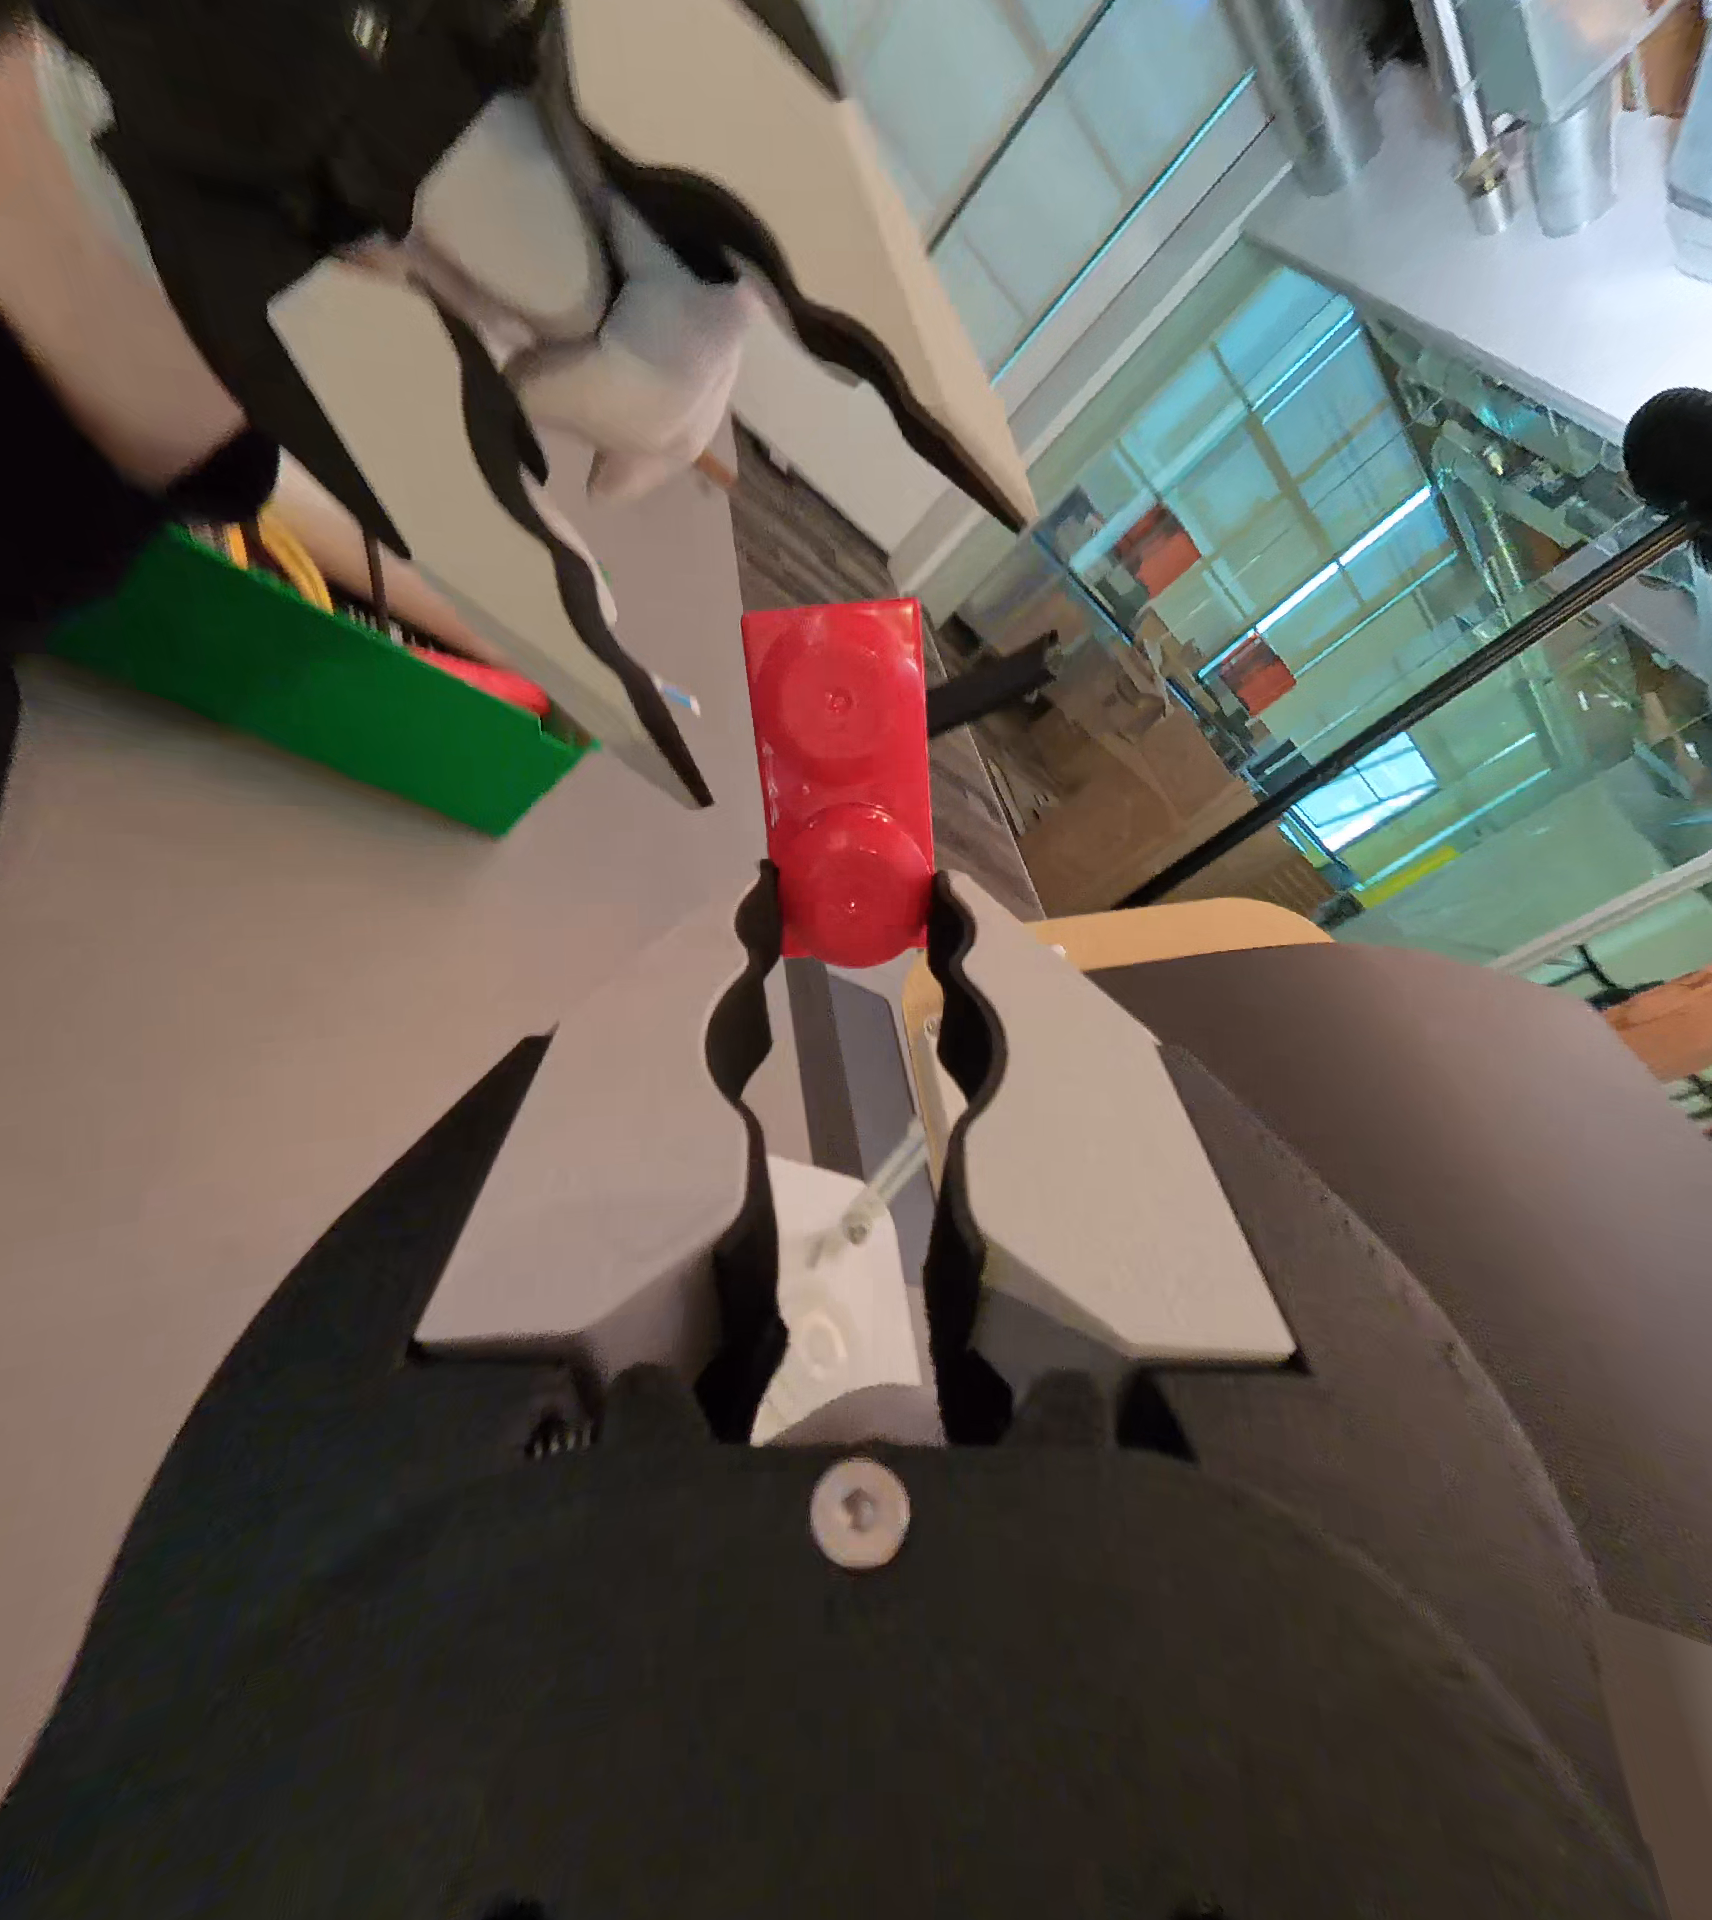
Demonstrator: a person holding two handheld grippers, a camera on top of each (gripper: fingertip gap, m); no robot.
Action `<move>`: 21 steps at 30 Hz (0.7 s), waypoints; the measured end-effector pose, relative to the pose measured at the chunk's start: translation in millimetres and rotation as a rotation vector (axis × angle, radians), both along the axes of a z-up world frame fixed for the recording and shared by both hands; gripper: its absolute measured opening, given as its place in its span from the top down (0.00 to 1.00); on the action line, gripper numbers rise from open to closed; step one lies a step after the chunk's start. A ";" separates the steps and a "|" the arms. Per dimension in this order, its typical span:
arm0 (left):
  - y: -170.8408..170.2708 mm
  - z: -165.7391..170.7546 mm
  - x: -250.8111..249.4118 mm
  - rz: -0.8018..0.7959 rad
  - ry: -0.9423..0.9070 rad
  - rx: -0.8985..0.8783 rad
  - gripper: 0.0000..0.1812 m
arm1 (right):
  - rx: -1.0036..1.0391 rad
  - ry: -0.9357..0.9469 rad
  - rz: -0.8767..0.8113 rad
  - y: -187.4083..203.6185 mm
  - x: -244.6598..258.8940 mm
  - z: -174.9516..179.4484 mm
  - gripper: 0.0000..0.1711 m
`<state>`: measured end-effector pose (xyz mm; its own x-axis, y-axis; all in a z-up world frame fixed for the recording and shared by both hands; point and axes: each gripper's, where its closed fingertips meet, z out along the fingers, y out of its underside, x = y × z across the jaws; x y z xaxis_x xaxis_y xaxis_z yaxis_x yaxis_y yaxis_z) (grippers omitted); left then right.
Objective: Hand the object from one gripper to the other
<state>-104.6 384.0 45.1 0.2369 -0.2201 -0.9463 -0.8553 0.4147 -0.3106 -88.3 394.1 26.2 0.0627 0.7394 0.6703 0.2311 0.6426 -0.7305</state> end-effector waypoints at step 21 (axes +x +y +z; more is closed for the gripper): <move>57.7 17.2 31.7 0.168 0.003 0.464 0.59 | -0.592 0.185 0.105 24.9 1.1 11.7 0.85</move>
